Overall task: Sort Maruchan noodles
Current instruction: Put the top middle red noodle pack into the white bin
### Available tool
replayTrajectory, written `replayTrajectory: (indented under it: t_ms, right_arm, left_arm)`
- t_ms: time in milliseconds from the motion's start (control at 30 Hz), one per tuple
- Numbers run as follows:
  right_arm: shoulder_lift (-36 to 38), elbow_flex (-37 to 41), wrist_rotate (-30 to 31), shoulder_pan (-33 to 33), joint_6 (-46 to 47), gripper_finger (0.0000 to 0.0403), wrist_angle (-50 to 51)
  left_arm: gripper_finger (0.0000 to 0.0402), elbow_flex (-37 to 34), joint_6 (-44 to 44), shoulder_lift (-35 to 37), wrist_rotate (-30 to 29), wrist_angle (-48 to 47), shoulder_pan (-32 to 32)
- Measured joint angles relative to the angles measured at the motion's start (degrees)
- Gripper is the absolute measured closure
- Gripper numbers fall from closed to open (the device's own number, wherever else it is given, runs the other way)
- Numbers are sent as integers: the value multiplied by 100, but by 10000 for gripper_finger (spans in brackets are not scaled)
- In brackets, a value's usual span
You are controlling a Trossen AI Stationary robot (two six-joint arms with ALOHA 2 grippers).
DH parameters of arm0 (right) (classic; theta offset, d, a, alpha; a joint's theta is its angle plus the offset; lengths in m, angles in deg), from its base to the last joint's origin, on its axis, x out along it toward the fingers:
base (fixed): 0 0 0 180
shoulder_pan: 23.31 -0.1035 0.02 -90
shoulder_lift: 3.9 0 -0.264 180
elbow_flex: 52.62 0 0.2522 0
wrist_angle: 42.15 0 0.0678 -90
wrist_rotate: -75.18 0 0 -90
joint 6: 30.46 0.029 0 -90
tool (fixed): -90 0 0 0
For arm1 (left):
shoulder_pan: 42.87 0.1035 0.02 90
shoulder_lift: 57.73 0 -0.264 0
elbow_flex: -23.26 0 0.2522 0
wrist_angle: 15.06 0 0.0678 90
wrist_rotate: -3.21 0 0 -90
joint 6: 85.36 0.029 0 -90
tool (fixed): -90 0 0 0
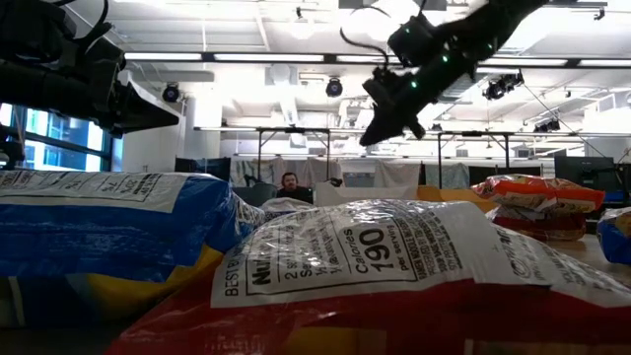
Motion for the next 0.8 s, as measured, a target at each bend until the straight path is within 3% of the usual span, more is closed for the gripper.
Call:
replayTrajectory:
  t_ms: [167,433,800]
  right_arm:
    - [-414,-313,30,165,168,349,567]
    - [-1725,-2155,297,436,393,247,2214]
    - [-3674,-4338,295,776,798,231,4002]
  left_arm:
    - [401,0,0,-1,0,0,0]
    - [401,0,-3,-1,0,101,0]
    - [401,0,-470,-1,0,414,0]
